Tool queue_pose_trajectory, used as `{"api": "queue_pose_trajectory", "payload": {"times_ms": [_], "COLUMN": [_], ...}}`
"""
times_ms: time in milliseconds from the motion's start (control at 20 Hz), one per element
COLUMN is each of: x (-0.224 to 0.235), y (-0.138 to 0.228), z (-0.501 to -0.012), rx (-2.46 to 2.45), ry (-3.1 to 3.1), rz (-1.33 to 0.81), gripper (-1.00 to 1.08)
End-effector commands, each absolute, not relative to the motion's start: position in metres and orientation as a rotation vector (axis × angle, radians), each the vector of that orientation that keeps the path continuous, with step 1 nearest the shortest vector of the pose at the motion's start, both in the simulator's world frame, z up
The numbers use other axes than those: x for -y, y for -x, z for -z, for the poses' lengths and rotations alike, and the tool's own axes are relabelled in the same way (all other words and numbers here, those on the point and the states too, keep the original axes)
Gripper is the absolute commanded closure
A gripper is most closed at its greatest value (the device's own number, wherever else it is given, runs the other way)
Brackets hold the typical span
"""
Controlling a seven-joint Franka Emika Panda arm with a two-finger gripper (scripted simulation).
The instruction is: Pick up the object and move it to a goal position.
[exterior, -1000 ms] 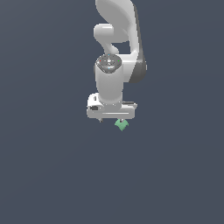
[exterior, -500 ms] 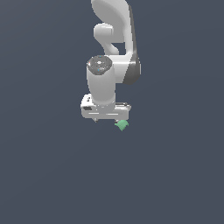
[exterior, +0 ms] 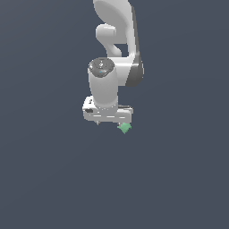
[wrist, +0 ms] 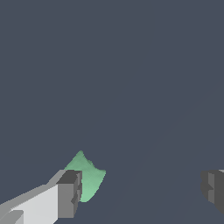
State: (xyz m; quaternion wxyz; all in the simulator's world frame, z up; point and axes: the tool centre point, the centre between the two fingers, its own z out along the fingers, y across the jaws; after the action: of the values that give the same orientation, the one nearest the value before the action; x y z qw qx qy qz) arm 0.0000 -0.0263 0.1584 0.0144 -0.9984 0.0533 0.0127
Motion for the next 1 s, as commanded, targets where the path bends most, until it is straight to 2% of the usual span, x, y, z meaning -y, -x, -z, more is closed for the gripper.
{"api": "queue_pose_trajectory", "payload": {"times_ms": [0, 950], "x": [0.024, -0.021], "y": [0.001, 0.028], "z": [-0.156, -0.122], "rx": [-0.196, -0.724], "ry": [3.107, 3.045], "rz": [-0.04, -0.026], "gripper": [-0.92, -0.92]}}
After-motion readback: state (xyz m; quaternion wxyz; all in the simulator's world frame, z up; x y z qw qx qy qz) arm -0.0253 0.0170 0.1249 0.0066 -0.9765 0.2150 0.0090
